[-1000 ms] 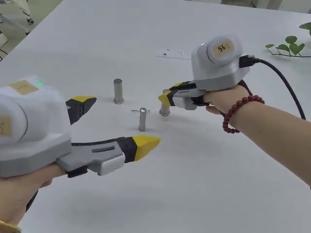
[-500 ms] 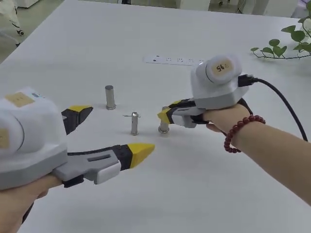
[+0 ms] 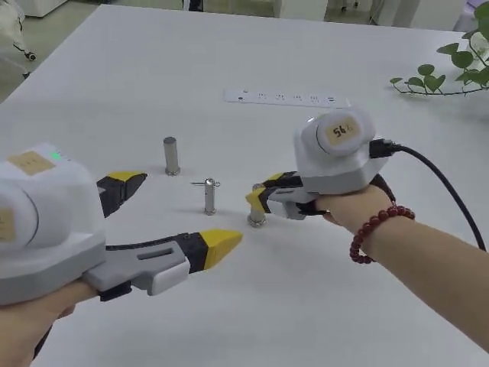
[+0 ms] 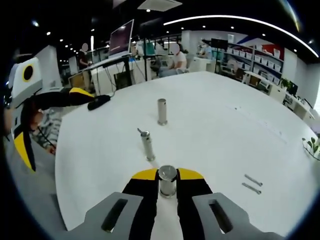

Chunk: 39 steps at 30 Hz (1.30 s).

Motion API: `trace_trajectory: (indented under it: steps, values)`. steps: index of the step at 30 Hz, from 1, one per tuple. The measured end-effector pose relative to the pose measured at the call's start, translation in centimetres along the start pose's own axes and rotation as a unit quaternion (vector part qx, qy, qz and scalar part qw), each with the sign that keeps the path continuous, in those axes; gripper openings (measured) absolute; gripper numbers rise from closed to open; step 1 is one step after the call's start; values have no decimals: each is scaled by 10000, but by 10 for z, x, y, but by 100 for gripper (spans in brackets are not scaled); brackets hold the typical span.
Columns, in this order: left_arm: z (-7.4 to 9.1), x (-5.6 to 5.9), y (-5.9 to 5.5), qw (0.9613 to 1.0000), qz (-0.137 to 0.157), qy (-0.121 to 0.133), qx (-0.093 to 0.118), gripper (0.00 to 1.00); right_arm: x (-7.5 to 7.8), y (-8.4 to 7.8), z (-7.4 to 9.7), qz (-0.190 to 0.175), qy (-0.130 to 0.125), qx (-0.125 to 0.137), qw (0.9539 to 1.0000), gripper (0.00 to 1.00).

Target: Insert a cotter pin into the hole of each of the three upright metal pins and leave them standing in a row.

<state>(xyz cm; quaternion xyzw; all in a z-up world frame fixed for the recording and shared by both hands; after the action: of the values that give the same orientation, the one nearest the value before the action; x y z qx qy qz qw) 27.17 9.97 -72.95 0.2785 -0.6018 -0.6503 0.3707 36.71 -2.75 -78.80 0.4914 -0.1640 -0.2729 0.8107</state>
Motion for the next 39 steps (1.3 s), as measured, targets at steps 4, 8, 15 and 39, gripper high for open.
trace_trajectory:
  steps: [4,8,15,39]
  values:
    - [0,1,0,10000,-14,-11,-4,84,-3,-3,2,-16,10,-12,10000,13]
    - [0,0,-1,10000,-18,-18,-14,84,-3,-3,2,-43,12,23,10000,13]
    - [0,2,-2,10000,-34,-31,-49,84,-6,-5,4,-87,122,2,9999,15]
    - [1,5,-3,9999,-124,74,-71,85,12,-3,36,148,552,-172,9982,31]
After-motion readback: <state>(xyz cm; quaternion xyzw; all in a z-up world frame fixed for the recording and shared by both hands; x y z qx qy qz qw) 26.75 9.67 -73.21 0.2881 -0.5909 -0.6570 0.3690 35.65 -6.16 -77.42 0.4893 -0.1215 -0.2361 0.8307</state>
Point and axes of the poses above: the centre of the closed fingertips' face, and the gripper's own axes: z roughly backward along the fingers, x roughly to its right, y roughly out of its top, the point moved 5 cm from there along z, roughly backward along the fingers, and after that the axes turned 10 degrees about x, right-handed, at the moved point
